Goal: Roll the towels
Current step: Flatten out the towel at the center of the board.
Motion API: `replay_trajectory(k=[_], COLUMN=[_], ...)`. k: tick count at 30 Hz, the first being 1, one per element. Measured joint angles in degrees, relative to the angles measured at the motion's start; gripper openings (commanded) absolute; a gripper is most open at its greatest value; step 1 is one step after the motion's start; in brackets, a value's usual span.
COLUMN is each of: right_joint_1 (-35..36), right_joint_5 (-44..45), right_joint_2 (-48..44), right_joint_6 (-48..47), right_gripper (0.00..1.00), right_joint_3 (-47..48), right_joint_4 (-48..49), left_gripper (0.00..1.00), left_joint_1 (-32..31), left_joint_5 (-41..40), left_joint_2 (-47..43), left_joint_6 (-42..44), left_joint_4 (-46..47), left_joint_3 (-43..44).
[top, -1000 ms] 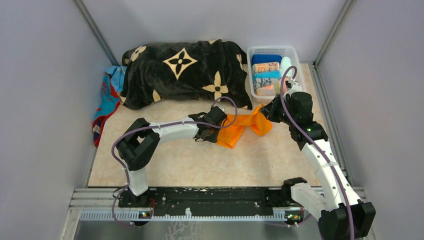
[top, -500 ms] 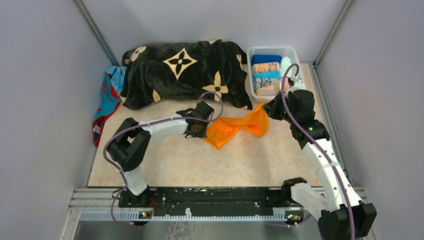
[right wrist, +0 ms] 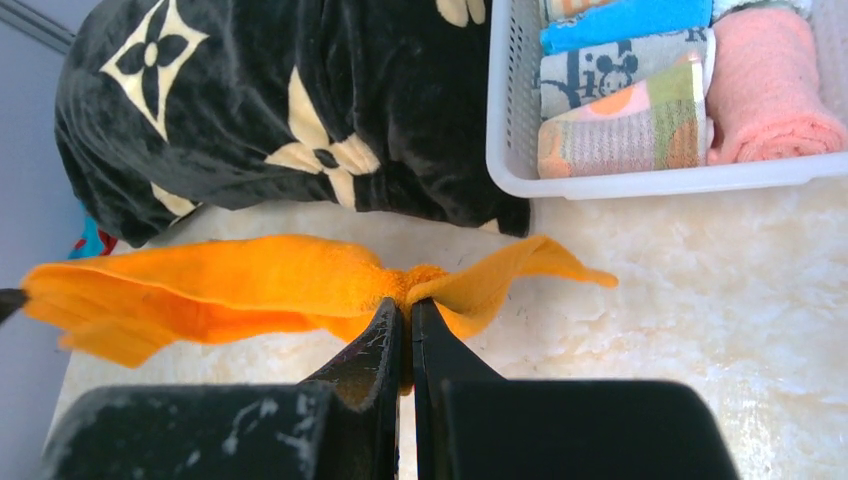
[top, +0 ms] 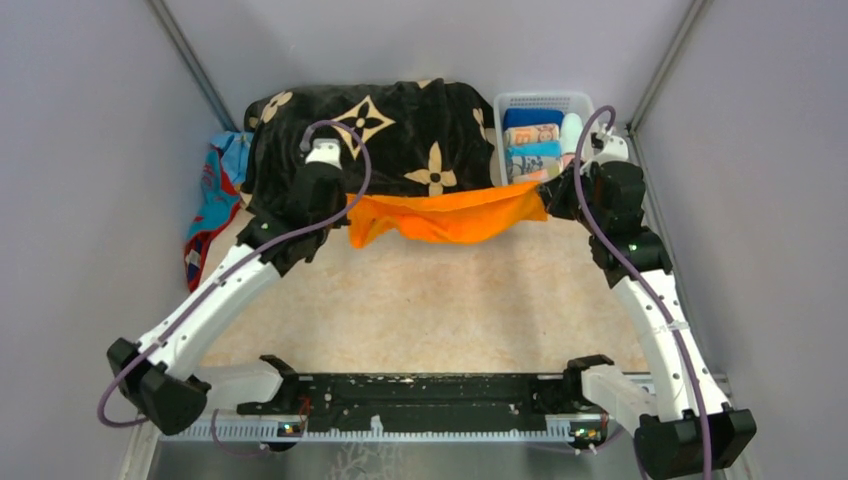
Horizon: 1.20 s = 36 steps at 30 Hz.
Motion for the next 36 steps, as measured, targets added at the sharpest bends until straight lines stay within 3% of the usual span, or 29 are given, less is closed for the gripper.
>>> replay_trajectory(k=[8, 14, 19, 25, 31, 36], right_joint_1=[-0.04, -0.04, -0.04, -0.04, -0.85, -4.17], right_joint_5=[-0.79, -4.9, -8.55, -7.58, -3.08, -1.4], right_joint_2=[-6.14, -14.71, -16.15, -12.85, 4.83, 18.32], right_joint_6=[0.04, 0.07, 0.94, 4.24, 7.34, 9.42], right_gripper=[0.0, 0.0, 0.0, 0.03, 0.01, 0.0], right_joint_3=[-0.07, 0.0, -0.24, -10.25, -14.38, -13.44], right_joint_4=[-3.91, -11.56, -19.19, -17.53, -7.72, 2.05], left_gripper=[0.0, 0.0, 0.0, 0.0, 0.0, 0.0], left_joint_1=[0.44, 0.44, 0.44, 0.44, 1.86, 6.34], left_joint_5=[-1.09, 3.82, 9.14, 9.9, 3.61, 1.09], left_joint_2=[-15.91, -27.06, -32.44, -26.29, -9.55, 4.74], left_joint_6=[1.84, 0.09, -1.95, -5.46, -7.1, -6.29], left_joint_4=[-1.33, -7.93, -13.64, -14.27, -5.2, 4.52], left_joint_3=[-5.27, -7.13, -7.08, -10.88, -16.0, -14.01])
